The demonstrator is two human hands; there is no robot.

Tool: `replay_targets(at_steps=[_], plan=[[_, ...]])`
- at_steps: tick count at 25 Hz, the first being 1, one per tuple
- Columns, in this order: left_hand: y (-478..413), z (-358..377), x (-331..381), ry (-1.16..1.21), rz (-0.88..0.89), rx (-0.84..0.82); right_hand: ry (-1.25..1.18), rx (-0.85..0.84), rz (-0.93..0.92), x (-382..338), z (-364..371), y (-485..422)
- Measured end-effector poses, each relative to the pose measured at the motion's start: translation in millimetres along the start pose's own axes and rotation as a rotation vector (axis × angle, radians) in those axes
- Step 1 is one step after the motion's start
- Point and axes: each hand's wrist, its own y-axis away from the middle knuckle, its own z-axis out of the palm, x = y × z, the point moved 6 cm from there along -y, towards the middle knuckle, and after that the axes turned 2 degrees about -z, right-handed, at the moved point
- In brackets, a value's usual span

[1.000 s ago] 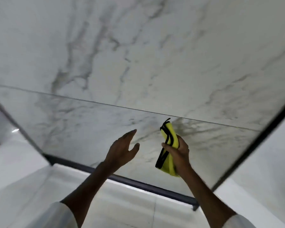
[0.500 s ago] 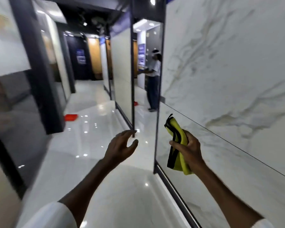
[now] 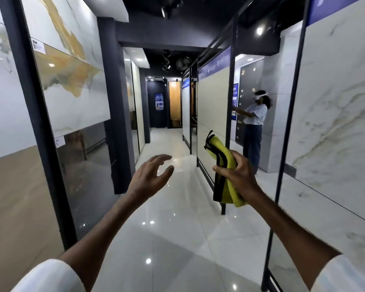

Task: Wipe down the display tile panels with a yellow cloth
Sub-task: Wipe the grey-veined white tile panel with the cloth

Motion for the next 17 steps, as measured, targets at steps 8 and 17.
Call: replay_targets(at_steps=[8,17], plan=[[-185.5,72.4,-151.3,-0.158,0.027,-0.029,-0.044,-0.02,-0.077,131.5,78.5,-201.3],[-388.3,99.1,-322.8,-0.173,-0.048,0.085,-0.075,-0.082,-0.119,257.0,218.5,-448.7]])
